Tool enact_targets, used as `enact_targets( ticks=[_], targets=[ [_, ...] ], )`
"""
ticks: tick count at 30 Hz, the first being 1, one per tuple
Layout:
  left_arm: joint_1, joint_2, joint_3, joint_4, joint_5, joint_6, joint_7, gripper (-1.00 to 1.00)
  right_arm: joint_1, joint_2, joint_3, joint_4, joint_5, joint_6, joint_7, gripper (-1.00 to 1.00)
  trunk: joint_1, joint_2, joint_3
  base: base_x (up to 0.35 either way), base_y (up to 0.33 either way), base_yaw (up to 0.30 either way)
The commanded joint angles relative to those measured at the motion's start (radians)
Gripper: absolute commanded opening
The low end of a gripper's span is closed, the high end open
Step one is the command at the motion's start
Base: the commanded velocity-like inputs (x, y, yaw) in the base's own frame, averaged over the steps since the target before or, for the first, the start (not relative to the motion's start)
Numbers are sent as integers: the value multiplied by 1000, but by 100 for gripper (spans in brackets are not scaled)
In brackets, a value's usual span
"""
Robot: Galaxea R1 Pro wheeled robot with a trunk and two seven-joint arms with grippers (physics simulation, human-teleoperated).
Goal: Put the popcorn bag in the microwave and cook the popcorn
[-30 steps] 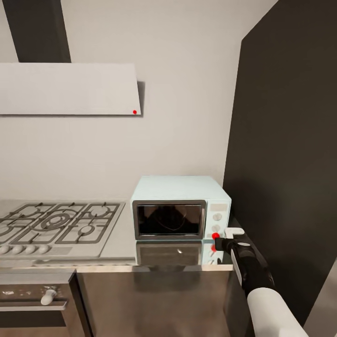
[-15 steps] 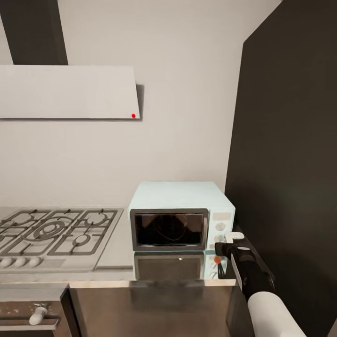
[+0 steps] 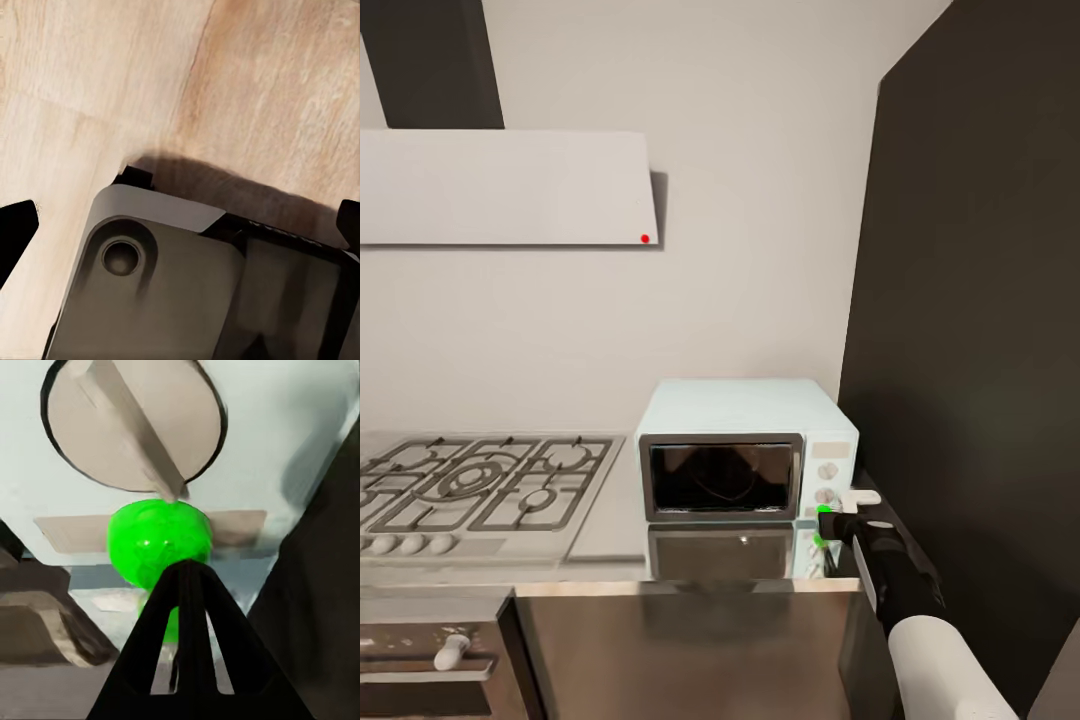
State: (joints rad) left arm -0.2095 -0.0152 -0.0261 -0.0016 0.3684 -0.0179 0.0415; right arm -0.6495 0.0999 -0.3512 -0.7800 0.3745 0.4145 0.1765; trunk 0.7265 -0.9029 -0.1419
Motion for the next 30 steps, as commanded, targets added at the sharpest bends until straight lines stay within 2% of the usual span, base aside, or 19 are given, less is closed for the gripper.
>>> enact_targets(
  ticks=[1,6,9,10,11,12,14,15,18,22,23,26,27,28,30],
  targets=[
    [-1,0,-3,0,6,-2,3,100,-1,1,-6,-3,11,4,9,-100,0,-1,-2,-344,0,0],
    [-1,-2,-3,0,5,-2,3,100,-1,1,-5,-21,12,11,9,-100,0,-1,-2,-345,0,0],
    [-1,-2,-3,0,5,-2,3,100,-1,3,-4,-82,15,41,12,-100,0,-1,-2,-345,0,0],
    [-1,-1,-3,0,5,-2,3,100,-1,10,-2,-177,18,176,12,-100,0,-1,-2,-315,0,0],
    [-1,-1,-3,0,5,-2,3,100,6,12,-2,-248,16,274,12,-100,0,-1,-2,-285,0,0],
    [-1,-1,-3,0,5,-1,3,100,23,12,-2,-305,12,328,12,-100,0,-1,-2,-270,0,0],
    [-1,-1,-3,0,4,-1,3,100,67,13,2,-411,9,380,19,-100,0,-1,-2,-259,0,0],
    [-1,0,-3,0,5,-2,3,100,112,14,8,-461,6,396,31,-100,0,-1,-2,-251,0,0],
    [-1,0,-3,0,6,-2,3,100,163,7,5,-426,6,392,34,-100,0,-1,-2,-251,0,0],
    [-1,0,-3,0,6,-2,3,100,278,3,4,-415,10,375,35,-100,0,-1,-2,-251,0,0],
    [-1,0,-3,0,6,-2,3,100,289,3,4,-413,11,362,35,-100,0,-1,-2,-251,0,0],
    [-1,0,-3,0,6,-2,3,100,321,4,4,-350,9,283,35,-100,0,-1,-2,-244,0,0],
    [-1,-1,-3,0,6,-1,3,100,342,-9,1,-185,12,212,35,-100,0,-1,-2,-159,0,0],
    [-1,-1,-3,0,6,-1,3,100,346,-24,1,-102,13,168,35,-100,0,-1,-2,-106,0,0],
    [-1,-2,-3,0,6,-1,3,100,352,-80,4,191,14,-37,28,-100,0,-1,-2,-41,0,0]
  ],
)
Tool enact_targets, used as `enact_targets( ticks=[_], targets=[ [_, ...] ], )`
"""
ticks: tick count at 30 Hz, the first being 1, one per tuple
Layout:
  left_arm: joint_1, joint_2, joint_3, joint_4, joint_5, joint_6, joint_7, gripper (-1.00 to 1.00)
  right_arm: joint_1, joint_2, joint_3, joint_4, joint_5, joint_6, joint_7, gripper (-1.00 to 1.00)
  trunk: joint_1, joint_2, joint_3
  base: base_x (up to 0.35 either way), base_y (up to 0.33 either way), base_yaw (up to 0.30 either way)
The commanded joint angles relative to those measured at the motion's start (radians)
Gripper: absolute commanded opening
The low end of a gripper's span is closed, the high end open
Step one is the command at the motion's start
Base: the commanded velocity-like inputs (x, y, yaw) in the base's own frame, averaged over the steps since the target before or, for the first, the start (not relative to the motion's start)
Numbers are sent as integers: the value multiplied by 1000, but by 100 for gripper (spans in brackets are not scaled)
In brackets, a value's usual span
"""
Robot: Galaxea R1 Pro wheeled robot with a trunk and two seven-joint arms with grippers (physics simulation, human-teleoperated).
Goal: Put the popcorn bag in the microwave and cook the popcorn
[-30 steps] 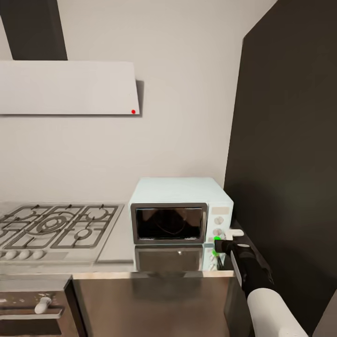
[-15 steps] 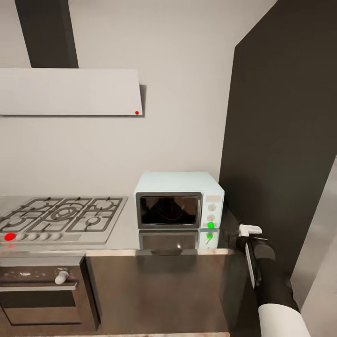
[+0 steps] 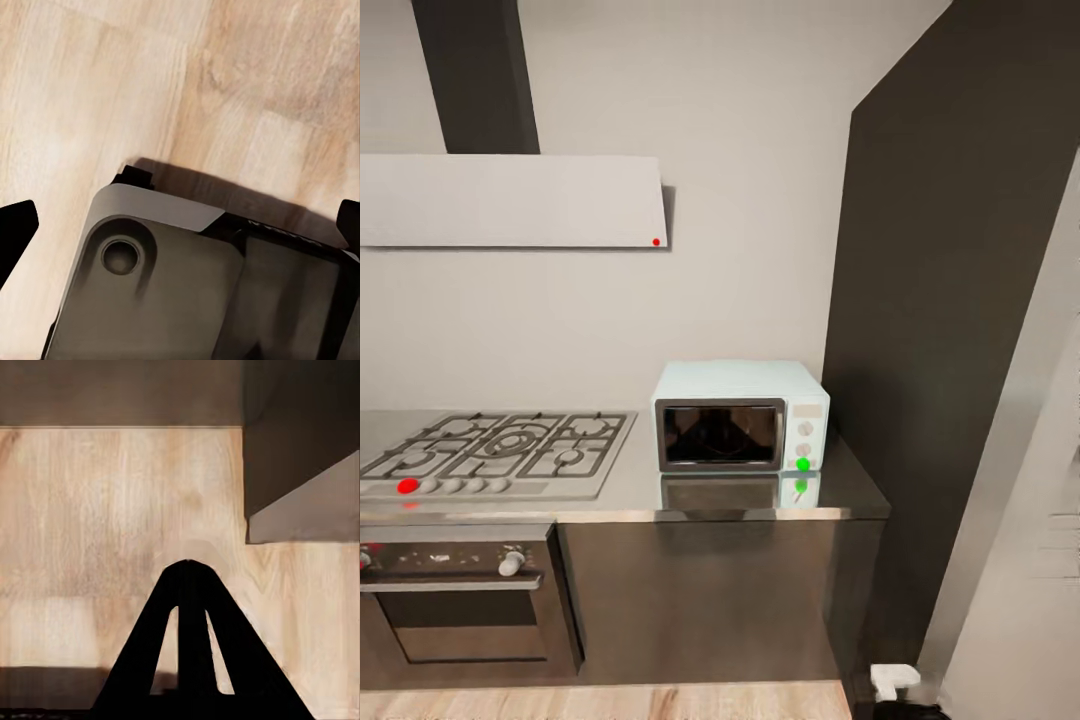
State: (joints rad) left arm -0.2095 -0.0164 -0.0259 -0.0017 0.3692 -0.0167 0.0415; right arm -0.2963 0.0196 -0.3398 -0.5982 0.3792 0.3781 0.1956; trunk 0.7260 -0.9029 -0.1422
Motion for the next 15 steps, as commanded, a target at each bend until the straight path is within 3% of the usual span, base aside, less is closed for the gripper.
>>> enact_targets(
  ticks=[1,2,3,4,5,9,10,15],
  targets=[
    [-1,0,-3,0,5,-2,3,100,-1,-11,-6,113,9,-77,4,-100,0,-1,-1,-18,0,0],
    [-1,0,-3,0,5,-2,3,100,0,-26,-4,271,8,-190,-3,-100,0,-1,-1,-9,0,0],
    [-1,0,-3,0,5,-2,3,100,0,-39,-3,364,9,-257,-9,-100,0,-1,-1,-6,0,0],
    [-1,0,-3,0,5,-2,3,100,0,-74,-2,515,8,-368,-21,-100,0,-1,-1,-2,0,0],
    [-1,0,-2,0,5,-2,3,100,3,-90,-1,573,6,-418,-32,-100,0,-1,-1,-1,0,0],
    [-1,1,-2,0,5,-2,3,100,124,-100,-6,625,0,-481,-73,-100,0,-1,-1,0,0,0],
    [-1,2,-2,0,5,-2,3,100,161,-100,-10,630,-3,-530,-109,-100,0,-1,-1,0,0,0],
    [-1,3,-3,0,5,-2,3,100,179,-99,-11,632,-2,-569,-185,-100,0,-1,-1,0,0,0]
  ],
)
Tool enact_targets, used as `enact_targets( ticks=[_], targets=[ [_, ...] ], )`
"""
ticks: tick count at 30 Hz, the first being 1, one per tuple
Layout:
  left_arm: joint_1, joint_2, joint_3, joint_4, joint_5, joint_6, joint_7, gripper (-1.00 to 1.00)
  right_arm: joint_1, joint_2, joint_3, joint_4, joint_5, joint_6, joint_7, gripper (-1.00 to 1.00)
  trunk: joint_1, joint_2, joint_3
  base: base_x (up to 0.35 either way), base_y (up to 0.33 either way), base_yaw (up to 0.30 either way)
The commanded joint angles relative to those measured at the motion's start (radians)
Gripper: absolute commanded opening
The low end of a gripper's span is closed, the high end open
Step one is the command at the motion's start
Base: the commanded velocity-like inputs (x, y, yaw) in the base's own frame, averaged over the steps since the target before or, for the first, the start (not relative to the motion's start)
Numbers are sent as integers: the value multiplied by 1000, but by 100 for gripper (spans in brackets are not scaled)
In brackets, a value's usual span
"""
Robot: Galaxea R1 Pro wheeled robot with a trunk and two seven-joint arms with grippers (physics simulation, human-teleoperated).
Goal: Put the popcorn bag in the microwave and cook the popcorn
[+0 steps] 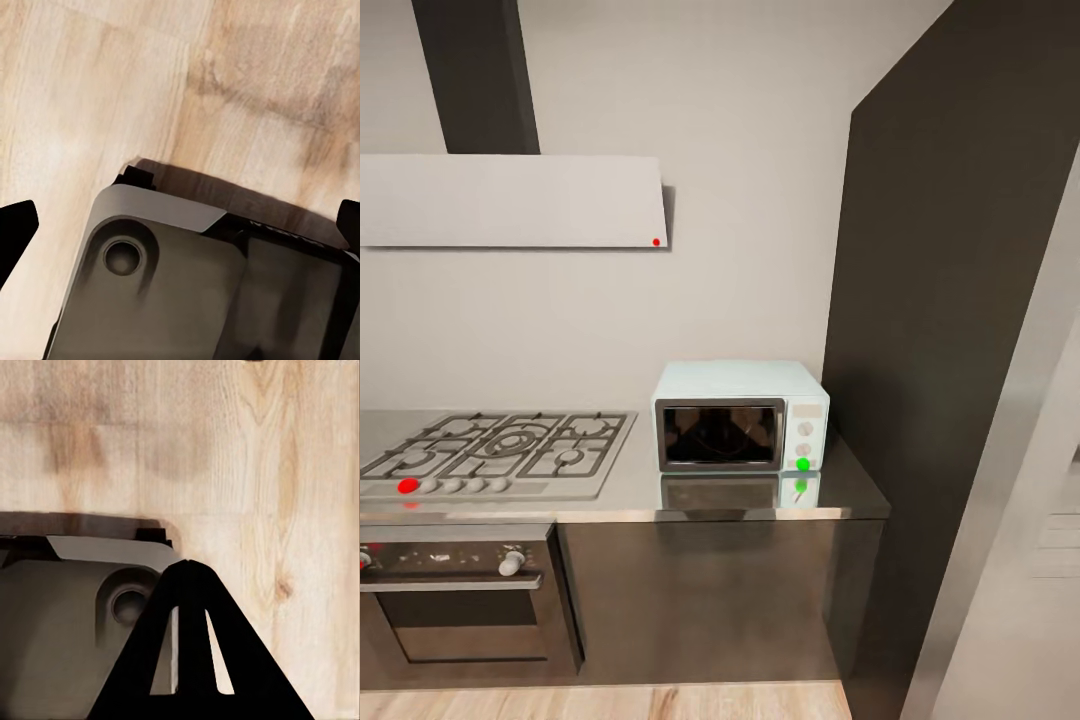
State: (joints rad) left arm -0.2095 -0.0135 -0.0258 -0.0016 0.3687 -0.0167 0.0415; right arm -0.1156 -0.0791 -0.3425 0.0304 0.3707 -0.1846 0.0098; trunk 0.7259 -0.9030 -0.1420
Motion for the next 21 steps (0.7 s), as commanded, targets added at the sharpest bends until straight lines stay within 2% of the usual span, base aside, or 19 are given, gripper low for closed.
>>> enact_targets(
  ticks=[1,7,11,15,16,21],
  targets=[
    [-1,0,-3,0,5,-2,3,100,0,-1,-9,3,7,-10,-2,-100,0,-1,-1,0,0,0],
    [-1,6,-3,0,4,-2,3,100,5,-12,-19,2,-3,-19,-5,-100,0,-1,-1,0,0,0],
    [-1,52,3,-1,12,-2,4,100,5,-17,-54,2,-113,-26,-5,-100,0,-1,-1,0,0,0],
    [-1,56,2,-1,5,-2,3,100,5,-14,-52,1,-130,-26,-4,-100,0,-1,-1,0,0,0],
    [-1,44,-2,-15,-192,-3,-61,100,5,58,-52,-4,100,-10,-7,-100,0,-1,-1,0,0,0],
    [-1,45,-2,-16,-192,-3,-60,100,5,58,-52,-4,100,-10,-7,-100,0,-1,-1,0,0,0]
  ],
)
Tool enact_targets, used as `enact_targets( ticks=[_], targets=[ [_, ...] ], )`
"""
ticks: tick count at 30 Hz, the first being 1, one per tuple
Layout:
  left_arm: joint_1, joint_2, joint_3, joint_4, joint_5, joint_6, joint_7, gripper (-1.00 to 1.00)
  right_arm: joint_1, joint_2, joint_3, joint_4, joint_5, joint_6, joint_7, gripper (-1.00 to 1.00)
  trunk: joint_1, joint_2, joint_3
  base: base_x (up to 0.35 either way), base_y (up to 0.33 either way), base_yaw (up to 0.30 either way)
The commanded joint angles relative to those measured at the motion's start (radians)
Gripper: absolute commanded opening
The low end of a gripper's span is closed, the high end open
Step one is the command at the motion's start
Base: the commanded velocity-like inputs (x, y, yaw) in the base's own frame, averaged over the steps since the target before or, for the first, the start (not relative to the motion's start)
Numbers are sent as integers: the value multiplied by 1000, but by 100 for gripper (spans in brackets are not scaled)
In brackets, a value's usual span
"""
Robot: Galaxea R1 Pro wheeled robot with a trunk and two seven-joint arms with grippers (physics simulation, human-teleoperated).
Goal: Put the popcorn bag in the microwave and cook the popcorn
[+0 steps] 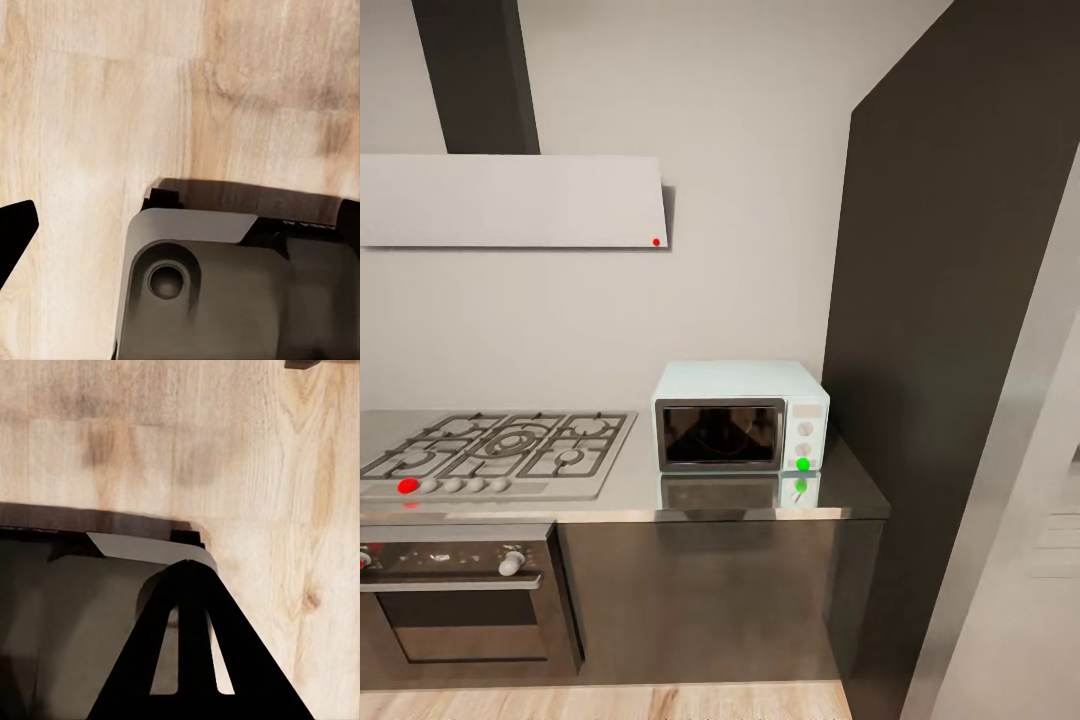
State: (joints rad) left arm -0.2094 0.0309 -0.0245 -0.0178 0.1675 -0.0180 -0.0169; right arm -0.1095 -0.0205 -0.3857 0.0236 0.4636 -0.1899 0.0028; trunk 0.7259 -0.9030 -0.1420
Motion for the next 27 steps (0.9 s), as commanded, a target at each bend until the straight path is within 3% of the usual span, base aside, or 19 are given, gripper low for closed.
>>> enact_targets(
  ticks=[1,6,8,10,12,15,17,18,21,22,27],
  targets=[
    [-1,0,-3,1,9,-2,-2,100,-1,-1,-8,3,7,-5,0,-100,0,-1,-1,0,0,0],
    [-1,0,-3,1,9,-2,-2,100,-1,6,-16,4,4,-3,7,-100,0,-1,-1,0,0,0],
    [-1,1,-3,1,9,-2,-2,100,-1,44,-12,7,7,0,7,-100,0,-1,-1,0,0,0],
    [-1,1,-3,1,8,-2,-2,100,-1,46,-16,5,3,-1,2,-100,0,-1,-1,0,0,0],
    [-1,1,-3,1,8,-2,-2,100,-1,9,-39,3,-23,-2,-1,-100,0,-1,-1,0,0,0],
    [-1,1,-3,1,8,-2,-2,100,-1,-20,-106,3,-128,-1,0,-100,0,-1,-1,0,0,0],
    [-1,1,-3,1,9,-2,-2,100,-1,-31,-106,3,-146,-2,2,-100,0,-1,-1,0,0,0],
    [-1,1,-3,1,9,-2,-2,100,-1,-30,-103,3,-138,-3,2,-100,0,-1,-1,0,0,0],
    [-1,1,-3,1,8,-2,-3,100,-1,-16,-89,4,15,-4,-1,-100,0,-1,-1,0,0,0],
    [-1,1,-3,1,8,-2,-2,100,-1,-14,-88,4,32,-4,-1,-100,0,-1,-1,0,0,0],
    [-1,1,-3,1,9,-2,-3,100,-1,-12,-88,4,44,-3,-1,-100,0,-1,-1,0,0,0]
  ],
)
